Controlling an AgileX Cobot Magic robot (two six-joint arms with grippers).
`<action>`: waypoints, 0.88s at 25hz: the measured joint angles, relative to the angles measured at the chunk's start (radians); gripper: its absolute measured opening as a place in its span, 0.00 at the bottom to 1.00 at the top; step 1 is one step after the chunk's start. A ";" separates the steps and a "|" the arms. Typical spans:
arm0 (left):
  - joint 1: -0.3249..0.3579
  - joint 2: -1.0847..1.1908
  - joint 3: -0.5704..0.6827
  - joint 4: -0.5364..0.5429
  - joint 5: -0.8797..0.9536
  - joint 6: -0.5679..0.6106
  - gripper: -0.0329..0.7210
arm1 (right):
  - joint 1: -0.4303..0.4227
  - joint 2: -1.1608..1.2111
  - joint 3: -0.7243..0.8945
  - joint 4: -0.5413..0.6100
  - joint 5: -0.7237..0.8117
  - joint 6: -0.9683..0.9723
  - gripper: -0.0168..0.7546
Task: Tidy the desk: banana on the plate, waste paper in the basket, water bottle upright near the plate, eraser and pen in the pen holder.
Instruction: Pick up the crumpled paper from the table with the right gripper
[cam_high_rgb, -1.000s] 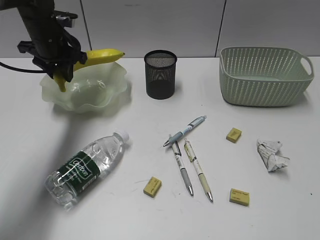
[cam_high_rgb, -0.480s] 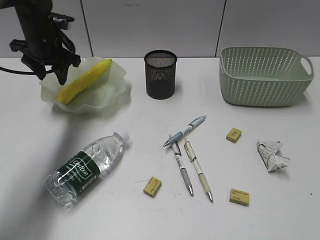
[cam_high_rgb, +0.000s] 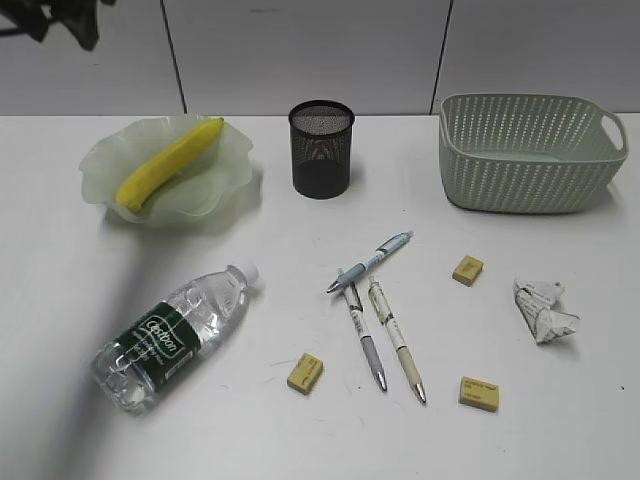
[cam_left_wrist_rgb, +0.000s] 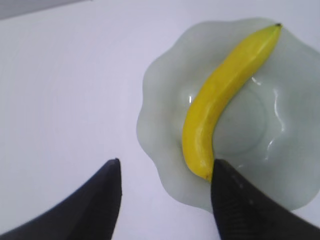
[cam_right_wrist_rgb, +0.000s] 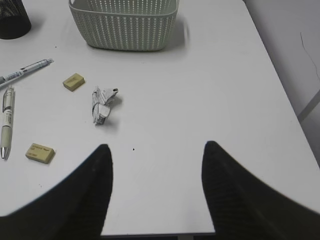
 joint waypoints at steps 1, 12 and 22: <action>0.000 -0.036 0.000 0.000 0.000 0.000 0.61 | 0.000 0.000 0.000 0.000 0.000 0.000 0.61; 0.000 -0.468 0.079 0.001 0.001 0.000 0.61 | 0.000 0.000 0.000 -0.001 0.000 -0.003 0.61; 0.000 -0.954 0.603 0.000 0.003 -0.020 0.61 | 0.000 0.000 0.000 -0.002 0.000 -0.003 0.61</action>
